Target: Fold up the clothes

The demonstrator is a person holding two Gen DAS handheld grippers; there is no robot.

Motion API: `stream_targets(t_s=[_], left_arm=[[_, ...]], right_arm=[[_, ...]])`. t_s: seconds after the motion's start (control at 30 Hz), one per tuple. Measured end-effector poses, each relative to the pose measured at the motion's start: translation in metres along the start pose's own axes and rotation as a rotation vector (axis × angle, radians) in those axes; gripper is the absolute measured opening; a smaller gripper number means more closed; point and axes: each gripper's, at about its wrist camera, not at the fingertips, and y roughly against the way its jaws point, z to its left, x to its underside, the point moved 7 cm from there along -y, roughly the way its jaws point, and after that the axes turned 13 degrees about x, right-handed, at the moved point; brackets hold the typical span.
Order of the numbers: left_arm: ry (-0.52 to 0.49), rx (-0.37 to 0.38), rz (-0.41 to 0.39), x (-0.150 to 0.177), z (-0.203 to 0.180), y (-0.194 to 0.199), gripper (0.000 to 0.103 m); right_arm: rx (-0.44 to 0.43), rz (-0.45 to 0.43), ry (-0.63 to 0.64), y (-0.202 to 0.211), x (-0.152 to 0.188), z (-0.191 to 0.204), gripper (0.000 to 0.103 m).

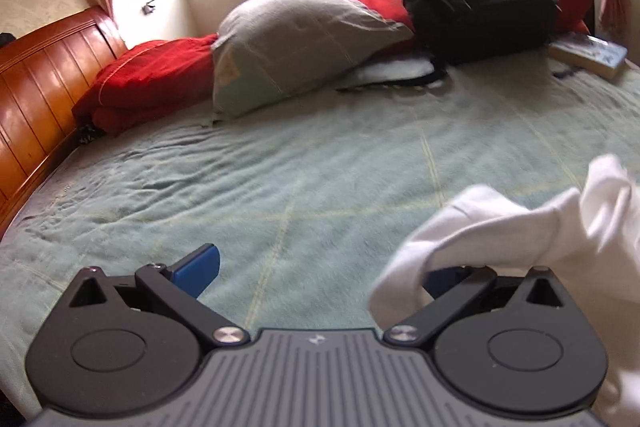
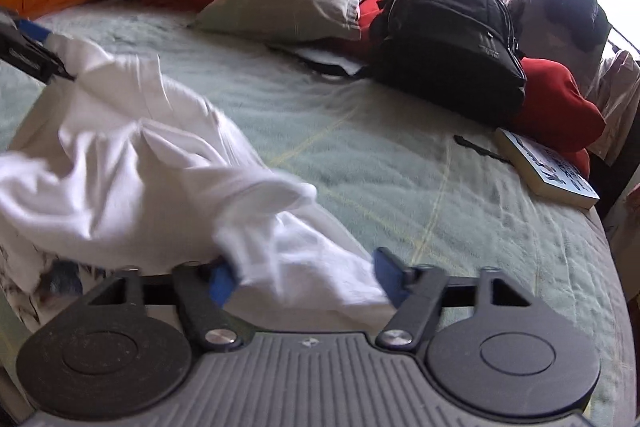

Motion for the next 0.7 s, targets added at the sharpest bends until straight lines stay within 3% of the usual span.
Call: stream_targets(t_s=[0.03, 0.1, 0.2, 0.27, 0.37, 0.53, 0.7], left_arm=[[0.002, 0.001, 0.000, -0.001, 0.002, -0.001, 0.101], [0.001, 0.032, -0.002, -0.001, 0.002, -0.001, 0.094], [-0.029, 0.153, 0.013, 0.004, -0.007, -0.001, 0.086], [-0.076, 0.180, 0.030, 0.009, -0.014, -0.003, 0.083], [-0.136, 0.131, 0.027, 0.010, -0.019, -0.005, 0.082], [-0.086, 0.032, 0.006, -0.002, -0.006, -0.005, 0.082], [-0.108, -0.007, 0.016, -0.005, -0.001, -0.006, 0.082]], right_arm=[[-0.011, -0.004, 0.001, 0.001, -0.001, 0.001, 0.039], [-0.036, -0.006, 0.008, 0.002, -0.004, 0.003, 0.024], [-0.074, -0.009, 0.019, 0.004, -0.007, 0.006, 0.024], [-0.086, -0.005, 0.023, 0.003, -0.007, 0.008, 0.024], [-0.096, -0.003, 0.019, 0.002, -0.007, 0.009, 0.024], [-0.101, -0.008, 0.006, 0.001, -0.011, 0.010, 0.024], [-0.087, -0.017, 0.008, -0.001, -0.015, 0.007, 0.024]])
